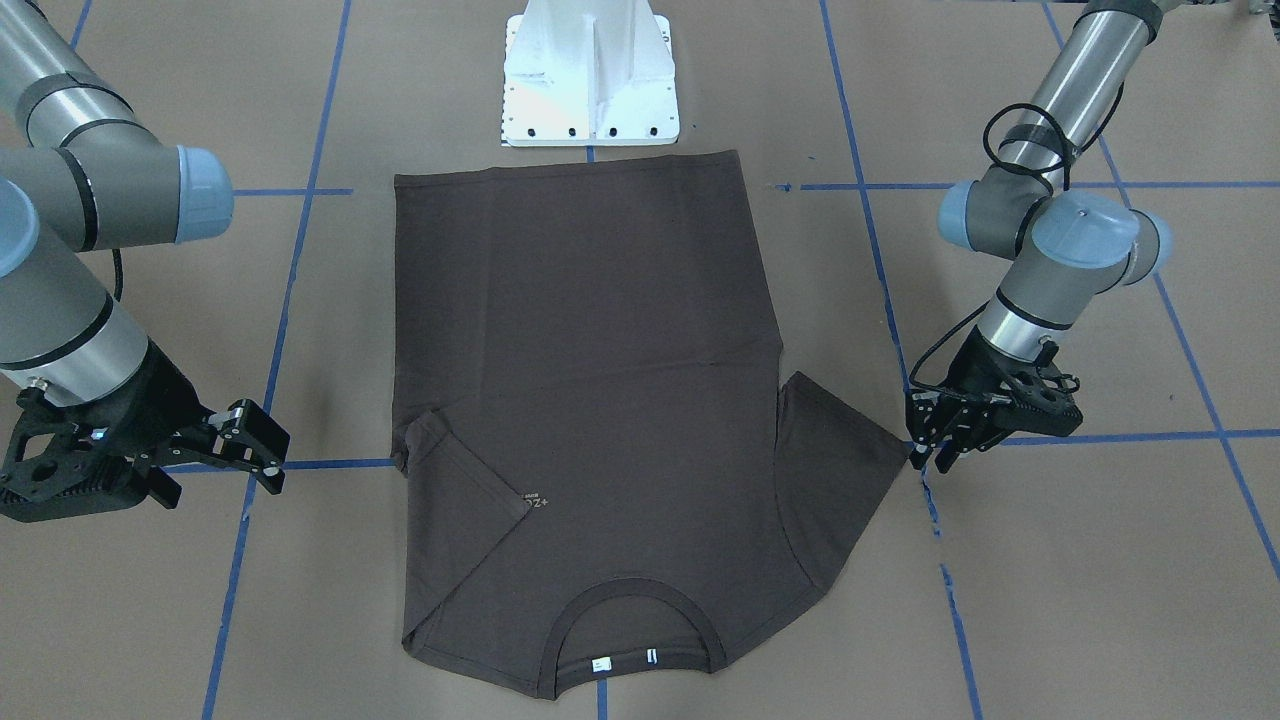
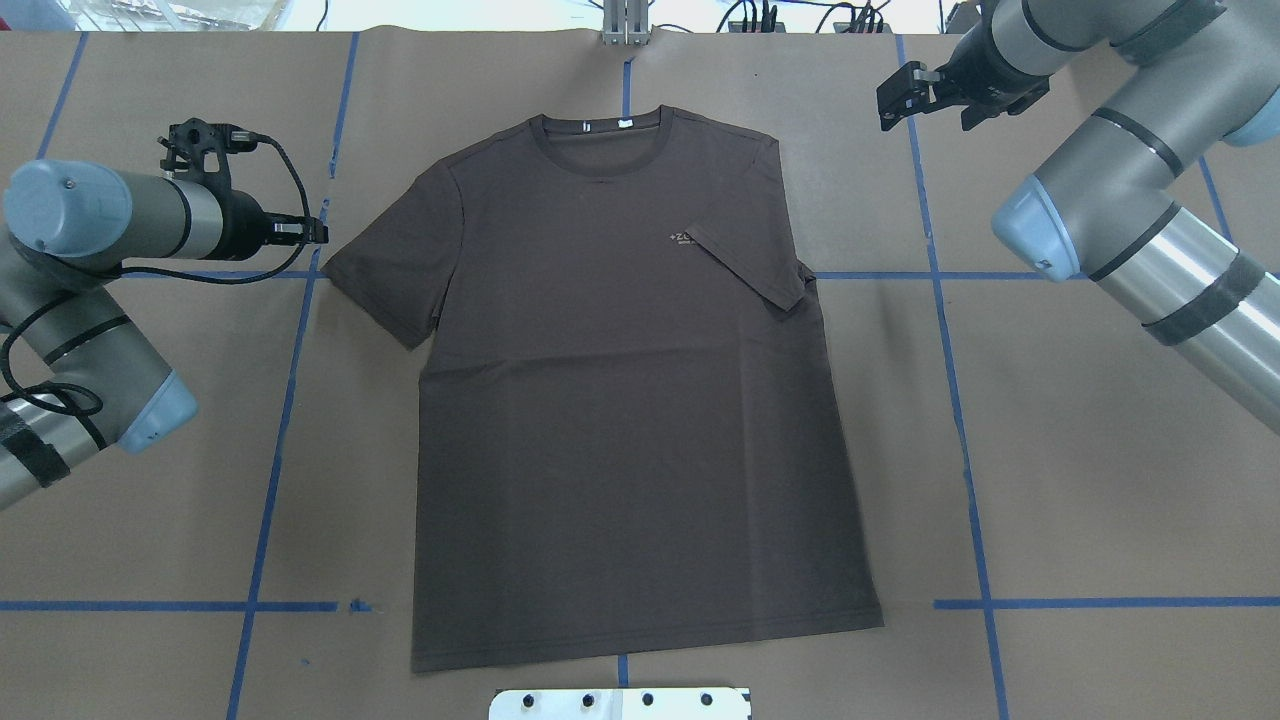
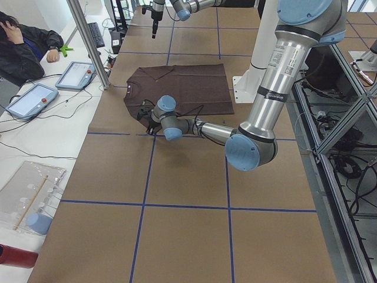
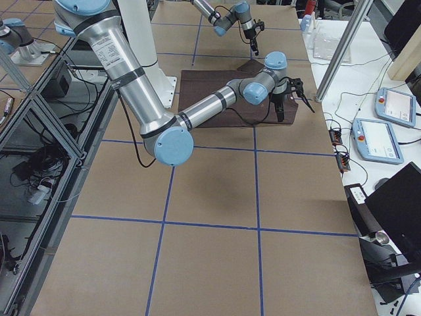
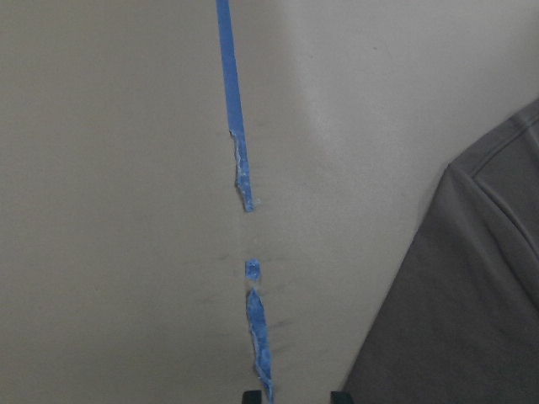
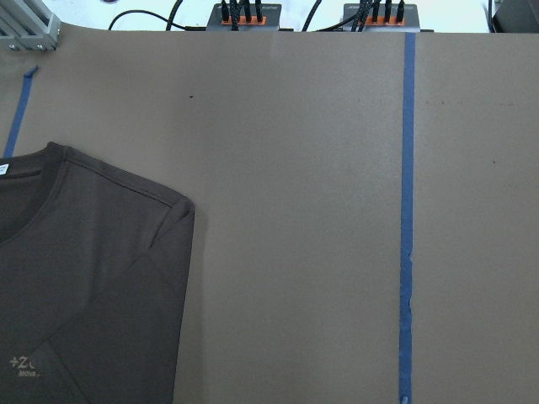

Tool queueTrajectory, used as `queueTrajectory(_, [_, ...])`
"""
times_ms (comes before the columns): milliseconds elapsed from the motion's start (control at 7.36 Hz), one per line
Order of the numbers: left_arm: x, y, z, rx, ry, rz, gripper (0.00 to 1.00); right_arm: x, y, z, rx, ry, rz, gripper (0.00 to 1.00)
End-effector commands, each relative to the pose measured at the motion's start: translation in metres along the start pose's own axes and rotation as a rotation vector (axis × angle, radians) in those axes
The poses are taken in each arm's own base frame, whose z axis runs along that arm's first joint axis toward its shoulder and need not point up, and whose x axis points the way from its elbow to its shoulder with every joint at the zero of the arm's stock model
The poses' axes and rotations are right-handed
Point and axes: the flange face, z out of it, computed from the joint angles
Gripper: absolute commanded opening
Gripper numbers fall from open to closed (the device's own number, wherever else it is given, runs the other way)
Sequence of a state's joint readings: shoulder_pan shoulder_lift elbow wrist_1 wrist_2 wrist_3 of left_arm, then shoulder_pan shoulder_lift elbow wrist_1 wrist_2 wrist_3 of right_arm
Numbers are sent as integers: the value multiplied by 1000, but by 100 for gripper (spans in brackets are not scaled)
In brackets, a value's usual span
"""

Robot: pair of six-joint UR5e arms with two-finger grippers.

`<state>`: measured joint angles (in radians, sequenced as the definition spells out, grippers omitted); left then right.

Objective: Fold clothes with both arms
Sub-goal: 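Raise the right gripper away while the left gripper moves beside the other sleeve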

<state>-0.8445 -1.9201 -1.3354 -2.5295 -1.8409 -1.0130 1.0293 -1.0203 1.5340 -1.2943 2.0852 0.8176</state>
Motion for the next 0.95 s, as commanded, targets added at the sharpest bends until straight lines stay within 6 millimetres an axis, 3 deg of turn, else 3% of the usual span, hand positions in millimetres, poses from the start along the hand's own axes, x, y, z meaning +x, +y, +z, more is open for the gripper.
queueTrajectory(0, [8,9,6,-14,5,8,39,3,2,2,-4,2,2,100])
queueTrajectory(816, [7,18,13,-30,0,16,39,5,2,3,-4,5,4,100])
